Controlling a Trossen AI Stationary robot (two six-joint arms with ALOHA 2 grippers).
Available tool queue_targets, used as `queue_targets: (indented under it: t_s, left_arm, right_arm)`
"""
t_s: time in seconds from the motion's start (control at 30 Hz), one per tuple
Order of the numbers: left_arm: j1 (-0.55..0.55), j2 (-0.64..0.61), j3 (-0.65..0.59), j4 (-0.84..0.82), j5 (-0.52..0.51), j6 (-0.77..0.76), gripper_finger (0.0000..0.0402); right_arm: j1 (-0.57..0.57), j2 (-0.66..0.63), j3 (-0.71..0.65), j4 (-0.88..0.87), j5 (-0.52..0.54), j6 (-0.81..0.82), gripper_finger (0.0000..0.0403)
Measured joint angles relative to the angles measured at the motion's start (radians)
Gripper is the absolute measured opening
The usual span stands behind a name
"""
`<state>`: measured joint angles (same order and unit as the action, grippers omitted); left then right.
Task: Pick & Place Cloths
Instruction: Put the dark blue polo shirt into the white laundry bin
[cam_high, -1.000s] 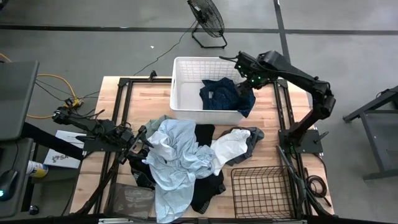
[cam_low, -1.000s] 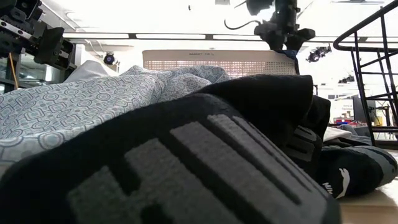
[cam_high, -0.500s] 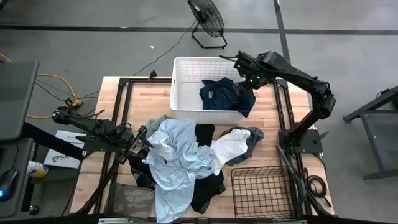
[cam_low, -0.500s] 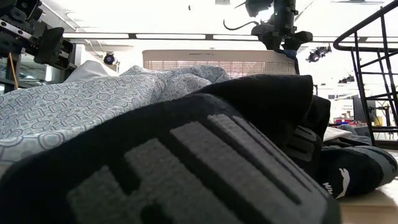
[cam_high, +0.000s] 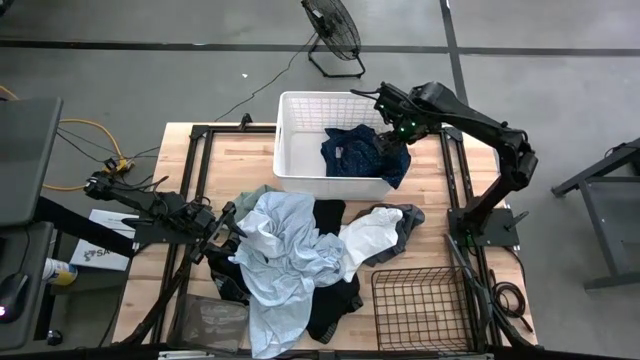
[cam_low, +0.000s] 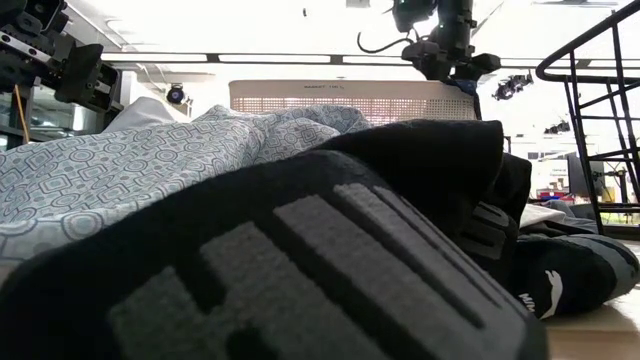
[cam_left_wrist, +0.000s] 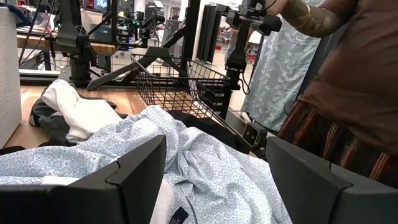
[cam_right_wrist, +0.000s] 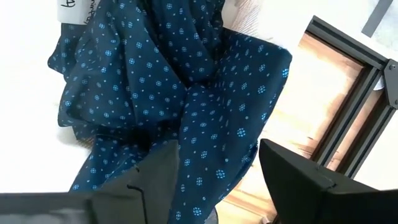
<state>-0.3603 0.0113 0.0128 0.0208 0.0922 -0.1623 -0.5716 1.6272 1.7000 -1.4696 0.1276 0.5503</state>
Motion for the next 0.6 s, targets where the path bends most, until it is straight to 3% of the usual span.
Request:
queue_targets:
  t_s: [0.27, 0.6]
  left_arm:
    - [0.000, 0.000, 0.000, 0.000, 0.000, 0.000, 0.0273]
    - [0.000, 0.000, 0.000, 0.000, 0.000, 0.000, 0.0273]
  right_arm:
    - [0.000, 0.000, 0.000, 0.007, 0.001, -0.014, 0.0145]
    - [-0.001, 0.000, 0.000, 0.006, 0.021, -0.034, 0.0094]
